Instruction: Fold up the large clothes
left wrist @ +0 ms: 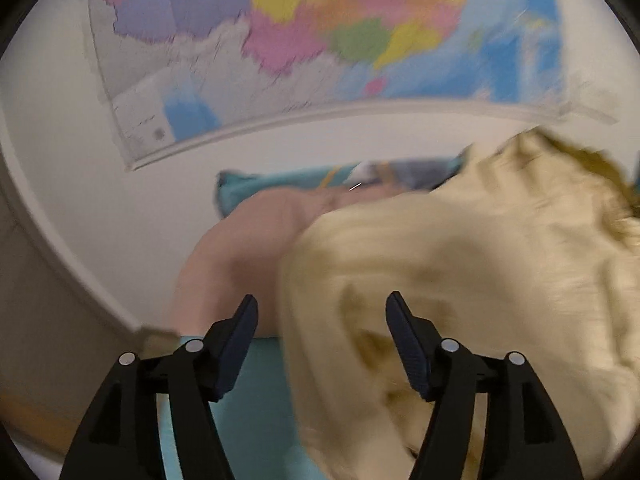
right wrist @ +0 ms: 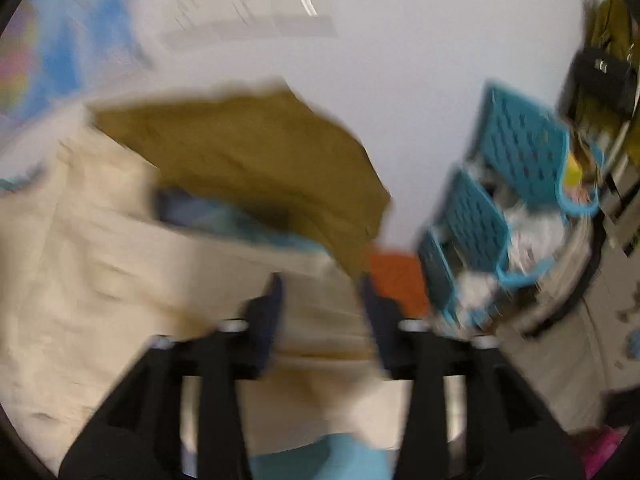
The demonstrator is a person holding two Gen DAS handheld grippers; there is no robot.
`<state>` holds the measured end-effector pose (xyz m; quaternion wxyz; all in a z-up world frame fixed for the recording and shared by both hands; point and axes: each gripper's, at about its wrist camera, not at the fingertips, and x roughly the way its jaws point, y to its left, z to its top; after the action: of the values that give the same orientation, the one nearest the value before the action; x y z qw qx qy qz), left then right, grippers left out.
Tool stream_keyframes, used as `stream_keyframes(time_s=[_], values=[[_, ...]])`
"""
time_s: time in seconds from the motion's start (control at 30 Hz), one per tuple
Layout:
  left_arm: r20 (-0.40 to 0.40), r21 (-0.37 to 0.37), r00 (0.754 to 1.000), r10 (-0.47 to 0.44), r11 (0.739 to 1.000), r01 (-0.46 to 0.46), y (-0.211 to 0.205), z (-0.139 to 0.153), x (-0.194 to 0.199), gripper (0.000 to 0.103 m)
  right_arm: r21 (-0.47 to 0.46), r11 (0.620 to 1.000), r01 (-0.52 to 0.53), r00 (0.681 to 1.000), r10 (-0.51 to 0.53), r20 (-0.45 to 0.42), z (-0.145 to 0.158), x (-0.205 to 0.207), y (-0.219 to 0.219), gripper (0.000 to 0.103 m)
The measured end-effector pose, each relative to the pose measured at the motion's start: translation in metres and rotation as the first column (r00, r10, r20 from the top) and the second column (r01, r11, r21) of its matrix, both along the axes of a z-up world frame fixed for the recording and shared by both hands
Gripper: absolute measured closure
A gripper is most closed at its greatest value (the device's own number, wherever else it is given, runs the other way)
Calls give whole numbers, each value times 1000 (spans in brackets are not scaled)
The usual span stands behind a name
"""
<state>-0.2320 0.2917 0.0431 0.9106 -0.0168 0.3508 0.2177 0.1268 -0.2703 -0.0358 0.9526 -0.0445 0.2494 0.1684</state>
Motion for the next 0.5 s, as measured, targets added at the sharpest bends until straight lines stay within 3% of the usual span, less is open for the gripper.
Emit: stream_keyframes(time_s=[0.07, 0.1, 0.13, 0.17, 0.23, 0.3, 0.33, 0.37, 0.4, 0.43, 0.5], values=[[64, -46, 996, -62, 997, 65, -13, 7, -15, 37, 58, 972, -229, 972, 225, 67, 16, -46, 21, 46], [99, -54, 989, -106, 992, 112, -22, 10, -26, 37, 32, 946, -321, 944, 318, 85, 17, -69, 36, 38], [113, -56, 985, -133, 989, 140, -33, 12, -30, 36, -43, 900, -434, 894, 436, 101, 12, -101, 63, 31], [127, -64, 978, -167, 982, 176, -40, 11, -34, 33, -93, 863, -496, 858, 504, 102, 6, -120, 79, 30], [130, -85, 965, -227, 967, 239, -61, 3, -40, 33, -174, 743, -646, 746, 663, 59, -15, -161, 117, 30], [100, -88, 957, -274, 955, 283, -74, -10, -41, 33, -237, 586, -775, 607, 795, -17, -43, -203, 157, 29], [74, -73, 953, -294, 951, 299, -84, -21, -43, 33, -261, 543, -798, 571, 820, -40, -54, -216, 170, 29], [51, -68, 952, -301, 950, 304, -89, -30, -44, 31, -300, 473, -828, 515, 854, -72, -69, -235, 188, 29], [21, -81, 953, -302, 950, 303, -93, -42, -46, 30, -334, 432, -838, 484, 870, -89, -80, -245, 200, 29], [8, -94, 953, -304, 948, 304, -93, -49, -48, 29, -388, 405, -828, 474, 875, -99, -93, -255, 213, 30], [-7, -93, 956, -294, 952, 292, -95, -62, -59, 29, -425, 387, -818, 474, 873, -117, -105, -258, 228, 37]])
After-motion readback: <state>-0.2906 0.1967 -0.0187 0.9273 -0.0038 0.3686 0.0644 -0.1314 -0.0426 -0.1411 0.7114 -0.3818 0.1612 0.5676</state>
